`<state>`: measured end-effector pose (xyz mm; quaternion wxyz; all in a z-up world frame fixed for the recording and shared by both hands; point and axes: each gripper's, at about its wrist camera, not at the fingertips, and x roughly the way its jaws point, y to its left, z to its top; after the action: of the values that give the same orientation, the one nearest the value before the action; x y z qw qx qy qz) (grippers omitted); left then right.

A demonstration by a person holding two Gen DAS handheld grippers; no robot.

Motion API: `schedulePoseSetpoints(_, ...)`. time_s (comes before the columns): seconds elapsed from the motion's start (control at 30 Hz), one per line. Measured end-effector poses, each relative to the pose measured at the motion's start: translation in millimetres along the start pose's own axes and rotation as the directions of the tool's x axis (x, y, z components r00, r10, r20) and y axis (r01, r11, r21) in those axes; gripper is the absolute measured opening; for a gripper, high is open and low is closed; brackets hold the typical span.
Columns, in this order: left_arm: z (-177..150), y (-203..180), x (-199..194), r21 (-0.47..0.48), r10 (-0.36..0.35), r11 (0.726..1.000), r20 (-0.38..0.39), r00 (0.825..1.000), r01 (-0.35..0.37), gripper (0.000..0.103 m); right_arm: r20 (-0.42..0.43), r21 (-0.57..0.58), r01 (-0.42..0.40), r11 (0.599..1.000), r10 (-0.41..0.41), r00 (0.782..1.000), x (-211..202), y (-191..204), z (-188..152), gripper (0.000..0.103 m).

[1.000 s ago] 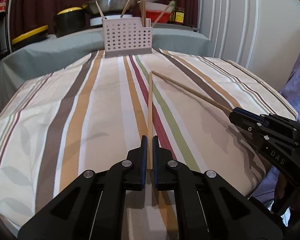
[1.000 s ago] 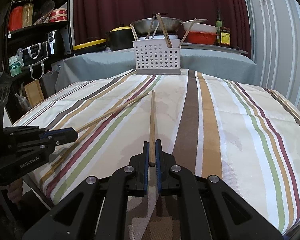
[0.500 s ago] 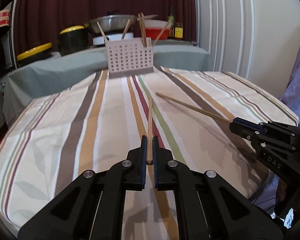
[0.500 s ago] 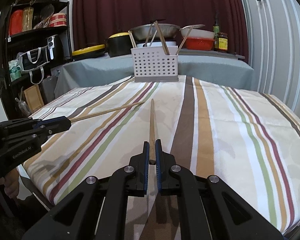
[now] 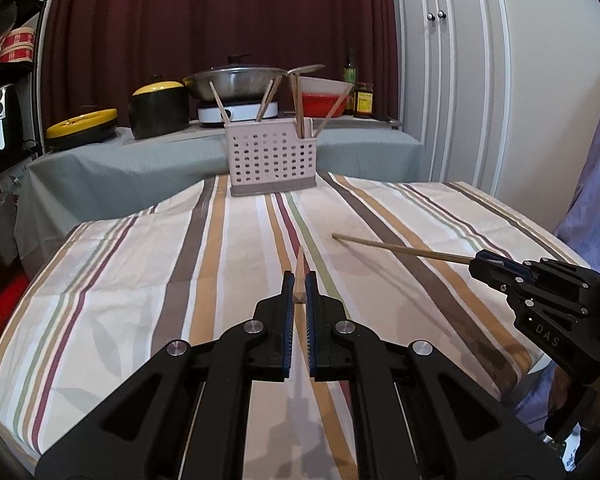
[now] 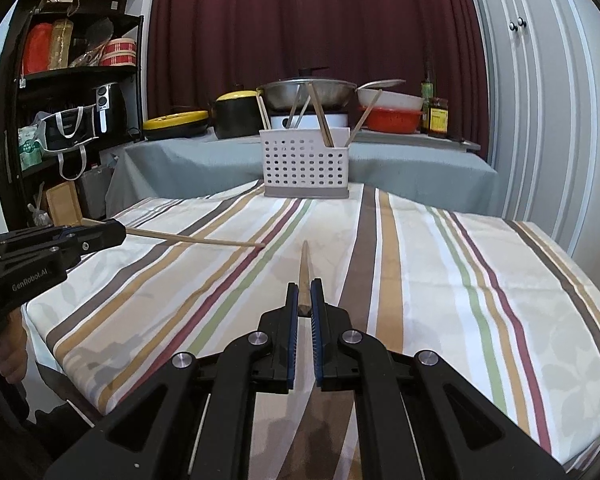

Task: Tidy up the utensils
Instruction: 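Lift both held chopsticks and carry them to the white holder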

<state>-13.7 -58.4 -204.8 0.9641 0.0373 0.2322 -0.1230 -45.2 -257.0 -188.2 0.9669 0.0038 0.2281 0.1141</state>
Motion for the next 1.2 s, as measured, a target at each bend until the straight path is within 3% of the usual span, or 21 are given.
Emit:
schedulePoseSetpoints(0.77,46,18,-42,-0.052,0.027,0.998,0.093,0.995,-0.022,0.006,0.142,0.003,-0.006,1.000,0.005,0.990,-36,3,52,0.007)
schedulePoseSetpoints(1.2,69,36,-40,-0.086,0.058,0.995,0.085,0.995,-0.051,0.006,0.138,-0.018,-0.015,1.000,0.017,0.990,-24,6,80,0.007)
